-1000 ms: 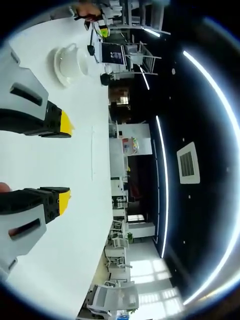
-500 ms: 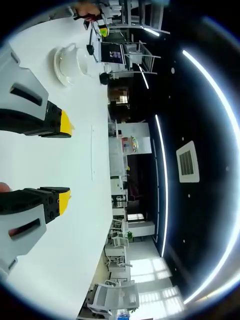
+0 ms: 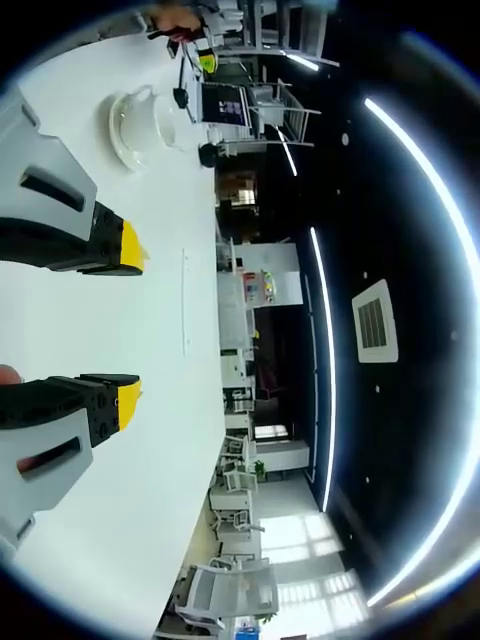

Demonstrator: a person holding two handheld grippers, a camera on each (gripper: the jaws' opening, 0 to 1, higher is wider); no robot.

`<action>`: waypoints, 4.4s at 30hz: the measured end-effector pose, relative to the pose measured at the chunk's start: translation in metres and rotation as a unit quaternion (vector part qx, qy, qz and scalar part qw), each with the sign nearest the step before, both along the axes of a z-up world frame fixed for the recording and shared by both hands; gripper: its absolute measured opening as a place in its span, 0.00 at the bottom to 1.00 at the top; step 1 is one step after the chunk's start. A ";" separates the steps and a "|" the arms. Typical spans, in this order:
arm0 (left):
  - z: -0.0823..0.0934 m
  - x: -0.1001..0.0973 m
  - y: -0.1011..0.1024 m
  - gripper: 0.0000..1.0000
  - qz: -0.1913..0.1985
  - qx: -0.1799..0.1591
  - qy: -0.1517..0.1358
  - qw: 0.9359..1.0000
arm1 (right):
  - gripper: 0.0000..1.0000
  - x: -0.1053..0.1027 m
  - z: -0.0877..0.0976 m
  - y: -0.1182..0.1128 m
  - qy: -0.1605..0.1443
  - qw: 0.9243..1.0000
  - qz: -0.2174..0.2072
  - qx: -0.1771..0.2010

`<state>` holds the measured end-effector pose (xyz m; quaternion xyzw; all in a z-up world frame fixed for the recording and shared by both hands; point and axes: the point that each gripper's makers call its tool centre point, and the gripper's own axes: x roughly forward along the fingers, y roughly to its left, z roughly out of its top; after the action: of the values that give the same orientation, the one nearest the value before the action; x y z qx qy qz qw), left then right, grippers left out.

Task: Tidy tabletop coffee trays, cups and spoons，present forward

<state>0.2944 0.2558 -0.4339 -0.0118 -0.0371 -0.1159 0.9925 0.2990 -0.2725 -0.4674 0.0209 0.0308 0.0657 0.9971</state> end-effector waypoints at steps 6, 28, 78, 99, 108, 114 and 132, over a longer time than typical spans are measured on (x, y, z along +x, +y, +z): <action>0.000 -0.001 0.000 0.37 0.001 0.000 -0.001 1.000 | 0.40 0.000 0.001 0.000 -0.001 1.000 0.002 0.001; -0.001 -0.003 0.001 0.37 0.001 -0.001 0.000 1.000 | 0.40 -0.001 0.001 0.003 0.000 1.000 0.008 -0.005; 0.003 -0.007 -0.001 0.37 -0.002 -0.008 -0.007 1.000 | 0.39 -0.008 0.009 0.000 -0.014 1.000 0.001 -0.002; 0.004 -0.008 0.004 0.37 0.000 -0.010 -0.009 1.000 | 0.39 -0.012 0.012 -0.008 -0.019 1.000 -0.006 -0.004; 0.006 -0.007 0.007 0.36 0.000 -0.009 -0.009 1.000 | 0.39 -0.008 0.010 -0.004 -0.017 1.000 0.000 -0.003; 0.007 -0.006 0.006 0.36 -0.002 -0.007 -0.010 1.000 | 0.39 -0.006 0.011 -0.005 -0.017 1.000 0.003 -0.006; 0.005 -0.006 0.005 0.36 -0.003 -0.006 -0.008 1.000 | 0.39 -0.008 0.014 0.007 -0.016 1.000 0.006 -0.009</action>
<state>0.2885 0.2611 -0.4290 -0.0174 -0.0455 -0.1189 0.9917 0.2913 -0.2659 -0.4531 0.0106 0.0155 0.0718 0.9972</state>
